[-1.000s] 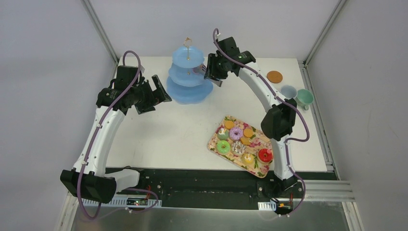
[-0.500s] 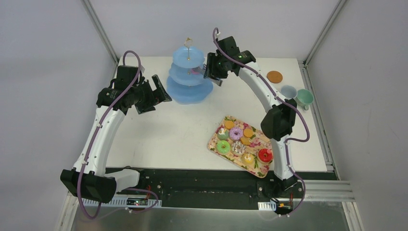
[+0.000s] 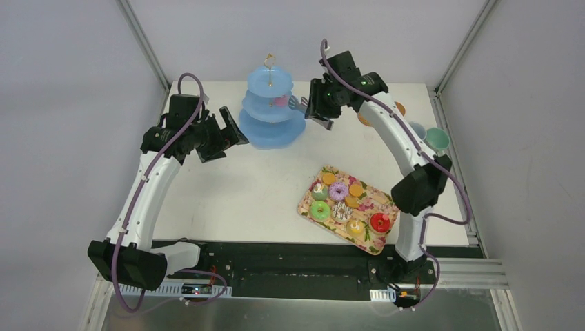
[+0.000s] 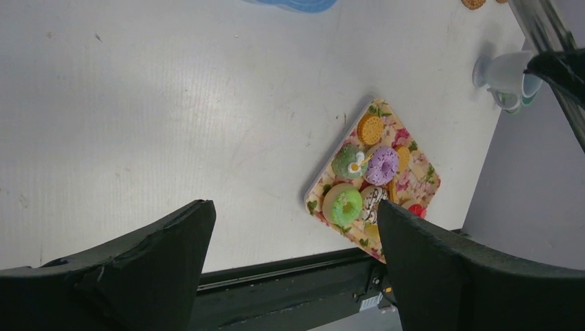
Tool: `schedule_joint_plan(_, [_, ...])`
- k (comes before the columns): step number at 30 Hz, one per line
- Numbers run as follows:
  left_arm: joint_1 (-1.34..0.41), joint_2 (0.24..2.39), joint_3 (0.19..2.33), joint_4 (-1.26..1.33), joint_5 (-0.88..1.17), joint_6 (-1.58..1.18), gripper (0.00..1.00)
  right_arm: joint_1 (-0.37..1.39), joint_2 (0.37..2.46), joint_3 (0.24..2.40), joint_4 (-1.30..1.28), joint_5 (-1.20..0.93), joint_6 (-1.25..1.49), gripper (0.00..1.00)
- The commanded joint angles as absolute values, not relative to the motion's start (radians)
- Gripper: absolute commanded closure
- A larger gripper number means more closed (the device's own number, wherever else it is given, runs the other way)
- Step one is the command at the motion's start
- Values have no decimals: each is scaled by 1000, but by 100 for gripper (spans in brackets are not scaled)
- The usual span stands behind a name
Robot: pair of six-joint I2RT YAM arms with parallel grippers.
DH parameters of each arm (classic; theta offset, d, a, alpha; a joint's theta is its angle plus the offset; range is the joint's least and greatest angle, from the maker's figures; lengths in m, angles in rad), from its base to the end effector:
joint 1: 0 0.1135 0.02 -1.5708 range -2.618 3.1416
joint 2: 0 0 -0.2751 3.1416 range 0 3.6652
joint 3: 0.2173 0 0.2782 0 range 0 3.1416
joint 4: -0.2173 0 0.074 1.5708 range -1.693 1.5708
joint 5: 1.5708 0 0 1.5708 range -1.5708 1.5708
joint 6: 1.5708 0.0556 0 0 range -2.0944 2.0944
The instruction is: Serve the afternoon tea
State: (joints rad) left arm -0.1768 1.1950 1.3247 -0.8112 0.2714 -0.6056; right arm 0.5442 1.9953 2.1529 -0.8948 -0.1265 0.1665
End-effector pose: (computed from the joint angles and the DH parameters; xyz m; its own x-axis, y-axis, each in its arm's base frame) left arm 0.2727 -0.0639 0.3837 -0.7230 -0.4279 -0.5424 -0.0452 0.8127 -0.5809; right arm 0.4137 0.2586 0.3792 -0.6655 -0.2106 -0.7161 -0.4900 0.8470 0.2063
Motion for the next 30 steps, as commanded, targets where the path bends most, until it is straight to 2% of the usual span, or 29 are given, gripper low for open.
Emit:
schedule_joint_plan(1, [-178,1202,1315,-763,307,-632,8,551,1794,2058,-970,-103,181,56])
schedule_joint_plan(10, [-178,1197,1226,-697,358,-665,8,548,1329,1531,-1106,-15,260,57])
schedule_joint_plan(16, [-179,1186,1151,-641,393,-703,9,551,1120,1353,-1200,-89,382,59])
schedule_joint_plan(19, [-179,1193,1137,-634,406,-709,9,550,1084,1312,-1250,-81,386,60])
schedule_joint_plan(30, [-181,1193,1142,-647,415,-697,9,584,1154,1344,-1377,-8,350,61])
